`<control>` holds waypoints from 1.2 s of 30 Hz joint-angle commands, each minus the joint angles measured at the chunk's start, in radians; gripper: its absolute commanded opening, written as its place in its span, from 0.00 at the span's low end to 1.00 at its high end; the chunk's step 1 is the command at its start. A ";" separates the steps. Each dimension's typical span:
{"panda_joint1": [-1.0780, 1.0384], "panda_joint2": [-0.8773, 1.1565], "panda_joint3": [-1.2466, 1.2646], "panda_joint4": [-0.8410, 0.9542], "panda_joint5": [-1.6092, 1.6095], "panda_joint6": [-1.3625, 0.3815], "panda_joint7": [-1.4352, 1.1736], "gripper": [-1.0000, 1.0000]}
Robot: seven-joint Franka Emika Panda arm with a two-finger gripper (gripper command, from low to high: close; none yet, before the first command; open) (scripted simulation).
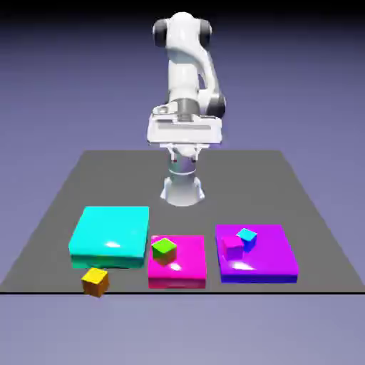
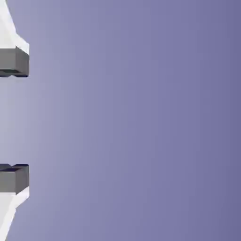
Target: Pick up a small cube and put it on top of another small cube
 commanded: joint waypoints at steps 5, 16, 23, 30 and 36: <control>-0.003 0.181 -0.071 0.139 0.053 -0.112 -0.038 0.50; -0.010 0.580 -0.227 0.445 0.168 -0.358 -0.121 0.50; -0.014 0.834 -0.327 0.639 0.242 -0.515 -0.174 0.50; -0.018 1.087 -0.426 0.834 0.315 -0.671 -0.227 0.50; -0.063 1.252 -0.377 0.871 0.391 -0.576 -0.274 0.50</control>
